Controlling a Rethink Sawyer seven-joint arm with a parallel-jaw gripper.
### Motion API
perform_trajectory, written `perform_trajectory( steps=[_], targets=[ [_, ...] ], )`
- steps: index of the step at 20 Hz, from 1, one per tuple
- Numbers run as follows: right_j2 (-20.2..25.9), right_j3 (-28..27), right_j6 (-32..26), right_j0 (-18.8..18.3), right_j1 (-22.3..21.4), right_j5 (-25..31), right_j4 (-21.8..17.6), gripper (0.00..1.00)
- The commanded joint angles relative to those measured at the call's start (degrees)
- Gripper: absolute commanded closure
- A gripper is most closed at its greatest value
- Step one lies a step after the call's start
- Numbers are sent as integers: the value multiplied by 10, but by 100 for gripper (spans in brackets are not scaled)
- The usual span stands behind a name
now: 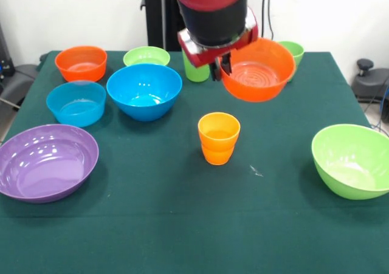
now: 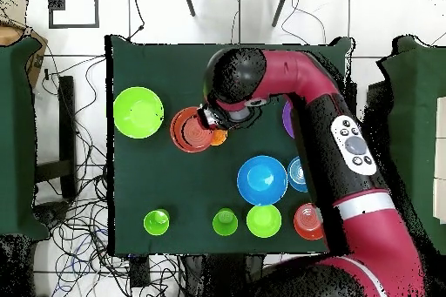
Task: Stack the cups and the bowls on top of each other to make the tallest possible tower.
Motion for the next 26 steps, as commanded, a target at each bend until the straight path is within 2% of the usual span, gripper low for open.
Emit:
perform_trajectory(
  steps=[1, 8, 12, 18, 26],
  targets=[
    [46, 36, -209, -26, -57, 26, -23, 100],
    [83, 70, -204, -58, -84, -14, -21, 100],
    [99, 79, -205, -68, -91, -22, -32, 100],
    [105, 93, -183, -71, -69, -61, -59, 100],
    [96, 83, -170, -63, -29, -93, -86, 100]
  ],
)
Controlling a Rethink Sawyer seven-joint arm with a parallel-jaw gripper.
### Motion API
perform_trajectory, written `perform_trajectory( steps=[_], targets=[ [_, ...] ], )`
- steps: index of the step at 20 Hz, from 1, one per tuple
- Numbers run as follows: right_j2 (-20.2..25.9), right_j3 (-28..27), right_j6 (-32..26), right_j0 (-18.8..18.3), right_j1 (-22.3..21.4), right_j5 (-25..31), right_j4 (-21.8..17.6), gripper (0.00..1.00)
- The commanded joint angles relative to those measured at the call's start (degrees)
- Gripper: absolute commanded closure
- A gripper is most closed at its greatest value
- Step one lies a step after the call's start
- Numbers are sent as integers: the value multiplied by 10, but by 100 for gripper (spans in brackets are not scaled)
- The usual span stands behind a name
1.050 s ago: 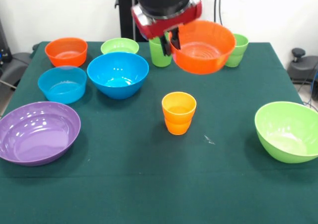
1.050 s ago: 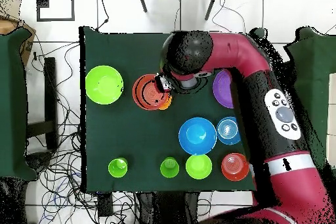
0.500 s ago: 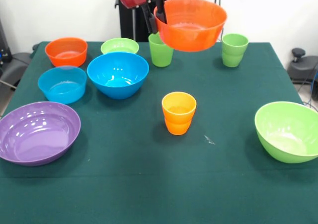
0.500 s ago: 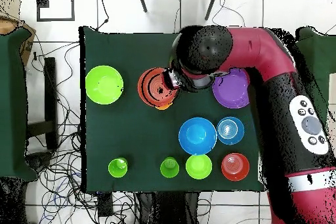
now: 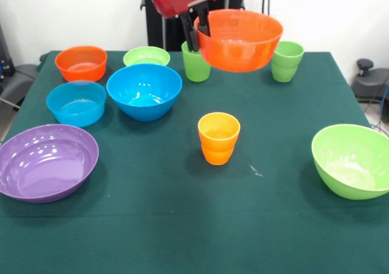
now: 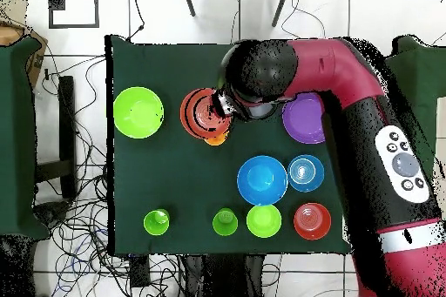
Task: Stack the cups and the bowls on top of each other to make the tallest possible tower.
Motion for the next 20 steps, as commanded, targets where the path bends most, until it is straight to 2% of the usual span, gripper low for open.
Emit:
perform_trajectory(
  steps=[1, 14, 20],
  targets=[
    [7, 41, -171, 10, 57, -48, -57, 100],
    [10, 38, -169, 9, 77, -65, -85, 100],
    [18, 34, -175, 8, 70, -46, -88, 100]
  ],
)
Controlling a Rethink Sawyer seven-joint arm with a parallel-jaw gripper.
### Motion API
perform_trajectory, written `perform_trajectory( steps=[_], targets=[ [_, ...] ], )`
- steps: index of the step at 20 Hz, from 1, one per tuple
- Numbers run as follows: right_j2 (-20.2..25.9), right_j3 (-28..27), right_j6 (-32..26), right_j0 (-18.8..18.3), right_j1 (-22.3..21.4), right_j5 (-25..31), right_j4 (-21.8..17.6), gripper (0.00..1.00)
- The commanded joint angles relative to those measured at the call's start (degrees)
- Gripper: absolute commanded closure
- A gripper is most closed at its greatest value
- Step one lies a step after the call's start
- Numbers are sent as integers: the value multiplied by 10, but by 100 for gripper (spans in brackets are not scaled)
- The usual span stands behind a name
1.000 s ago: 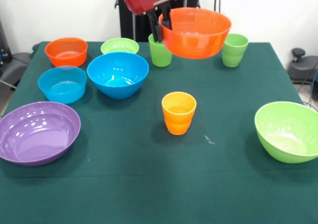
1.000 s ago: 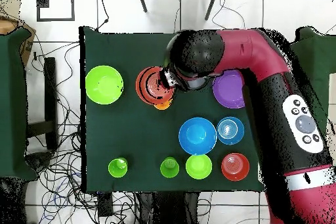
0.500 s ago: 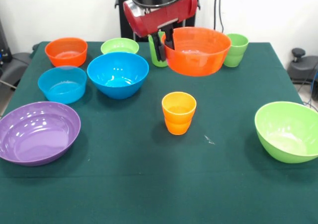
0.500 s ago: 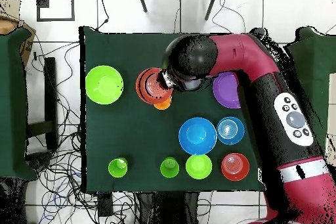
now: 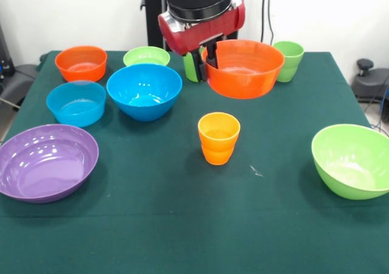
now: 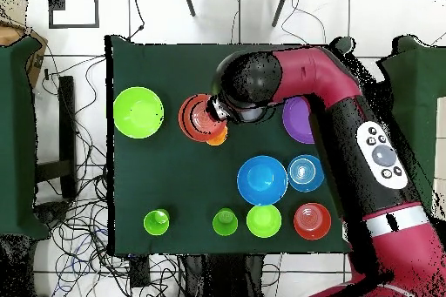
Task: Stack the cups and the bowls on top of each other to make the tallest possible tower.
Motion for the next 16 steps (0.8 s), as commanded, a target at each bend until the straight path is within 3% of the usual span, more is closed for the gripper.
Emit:
perform_trajectory(
  steps=[1, 6, 16],
  targets=[
    [2, 26, -176, 7, 25, -20, -46, 100],
    [-4, 14, -174, 10, 49, -41, -62, 100],
    [9, 16, -189, -3, 54, -40, -66, 100]
  ],
)
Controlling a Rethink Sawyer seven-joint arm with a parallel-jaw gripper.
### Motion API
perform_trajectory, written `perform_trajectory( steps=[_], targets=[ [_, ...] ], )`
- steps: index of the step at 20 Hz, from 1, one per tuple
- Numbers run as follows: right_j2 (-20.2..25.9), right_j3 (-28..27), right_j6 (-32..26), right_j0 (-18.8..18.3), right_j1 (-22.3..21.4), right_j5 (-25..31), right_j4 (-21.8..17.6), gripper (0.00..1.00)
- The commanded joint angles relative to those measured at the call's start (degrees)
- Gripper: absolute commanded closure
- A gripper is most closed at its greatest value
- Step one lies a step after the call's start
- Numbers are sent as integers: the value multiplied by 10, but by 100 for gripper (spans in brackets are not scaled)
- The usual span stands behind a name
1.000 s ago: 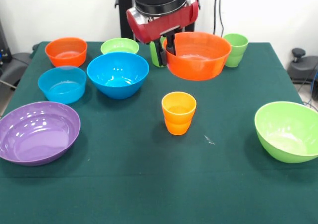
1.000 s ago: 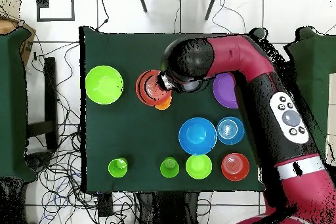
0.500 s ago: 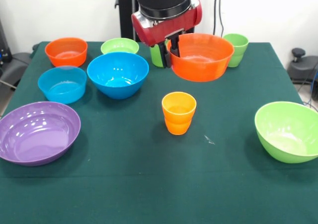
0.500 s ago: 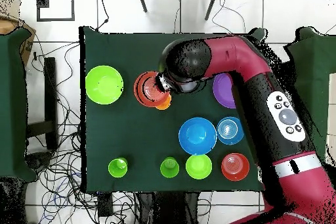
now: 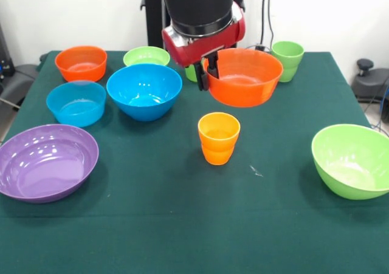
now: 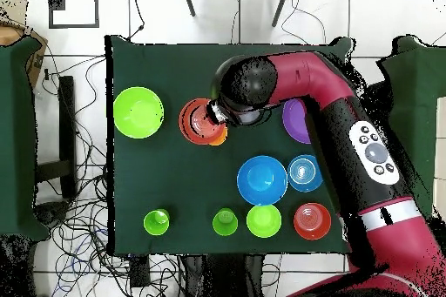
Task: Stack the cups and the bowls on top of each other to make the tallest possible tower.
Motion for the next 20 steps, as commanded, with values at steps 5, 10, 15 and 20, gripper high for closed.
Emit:
perform_trajectory(
  steps=[5, 10, 15, 20],
  targets=[
    [6, 14, -189, -4, 33, -42, -51, 100],
    [13, 13, -199, -9, 32, -34, -47, 100],
    [14, 8, -206, -9, 31, -25, -51, 100],
    [16, -4, -223, -9, 35, -18, -60, 100]
  ],
)
